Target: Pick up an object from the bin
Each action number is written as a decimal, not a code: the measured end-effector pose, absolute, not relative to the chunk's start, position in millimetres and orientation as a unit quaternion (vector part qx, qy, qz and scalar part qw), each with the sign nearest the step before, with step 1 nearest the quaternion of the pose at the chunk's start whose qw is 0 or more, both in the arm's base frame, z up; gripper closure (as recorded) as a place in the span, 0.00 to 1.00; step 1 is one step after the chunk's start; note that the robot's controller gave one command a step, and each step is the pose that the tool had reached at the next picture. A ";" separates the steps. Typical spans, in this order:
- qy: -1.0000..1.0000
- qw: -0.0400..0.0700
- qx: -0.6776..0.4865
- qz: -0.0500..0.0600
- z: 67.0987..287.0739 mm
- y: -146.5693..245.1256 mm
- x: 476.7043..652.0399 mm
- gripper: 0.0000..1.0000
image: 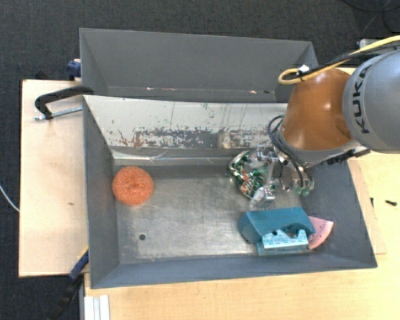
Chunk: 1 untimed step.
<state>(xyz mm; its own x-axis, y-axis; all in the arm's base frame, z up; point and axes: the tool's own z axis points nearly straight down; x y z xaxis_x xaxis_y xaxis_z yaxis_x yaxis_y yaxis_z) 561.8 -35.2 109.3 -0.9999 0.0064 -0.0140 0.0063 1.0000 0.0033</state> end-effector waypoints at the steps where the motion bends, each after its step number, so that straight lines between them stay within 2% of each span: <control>1: 1.000 0.006 0.003 0.001 108.9 -35.0 561.5 0.00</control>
Offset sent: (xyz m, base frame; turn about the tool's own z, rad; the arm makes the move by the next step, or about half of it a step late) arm -0.0017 -0.0035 -0.0393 0.1085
